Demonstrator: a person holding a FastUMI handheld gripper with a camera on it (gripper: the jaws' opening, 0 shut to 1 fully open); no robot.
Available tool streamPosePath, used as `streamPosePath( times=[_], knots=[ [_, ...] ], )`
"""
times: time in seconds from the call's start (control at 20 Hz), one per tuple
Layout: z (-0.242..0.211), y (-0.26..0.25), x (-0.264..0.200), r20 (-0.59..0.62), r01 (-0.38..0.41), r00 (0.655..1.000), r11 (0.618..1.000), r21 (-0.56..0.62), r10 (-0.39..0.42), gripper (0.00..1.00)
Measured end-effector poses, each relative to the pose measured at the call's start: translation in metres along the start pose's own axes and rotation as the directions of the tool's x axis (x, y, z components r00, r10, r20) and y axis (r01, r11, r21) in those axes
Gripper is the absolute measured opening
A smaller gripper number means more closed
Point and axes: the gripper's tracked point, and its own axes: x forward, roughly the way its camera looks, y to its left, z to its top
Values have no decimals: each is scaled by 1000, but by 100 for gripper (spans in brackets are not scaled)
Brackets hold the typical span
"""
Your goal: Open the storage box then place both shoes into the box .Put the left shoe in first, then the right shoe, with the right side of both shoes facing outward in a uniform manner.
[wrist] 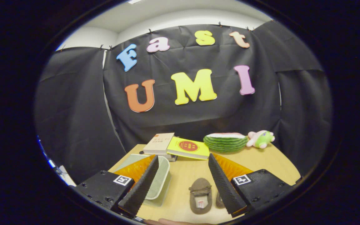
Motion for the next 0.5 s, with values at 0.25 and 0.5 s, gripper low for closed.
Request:
streamPosePath(
  times=[0.25,0.5],
  knots=[
    [-36,10,49,-202,-158,959,968,195,197,100],
    [-64,17,84,-307,-247,891,924,292,335,100]
  ],
)
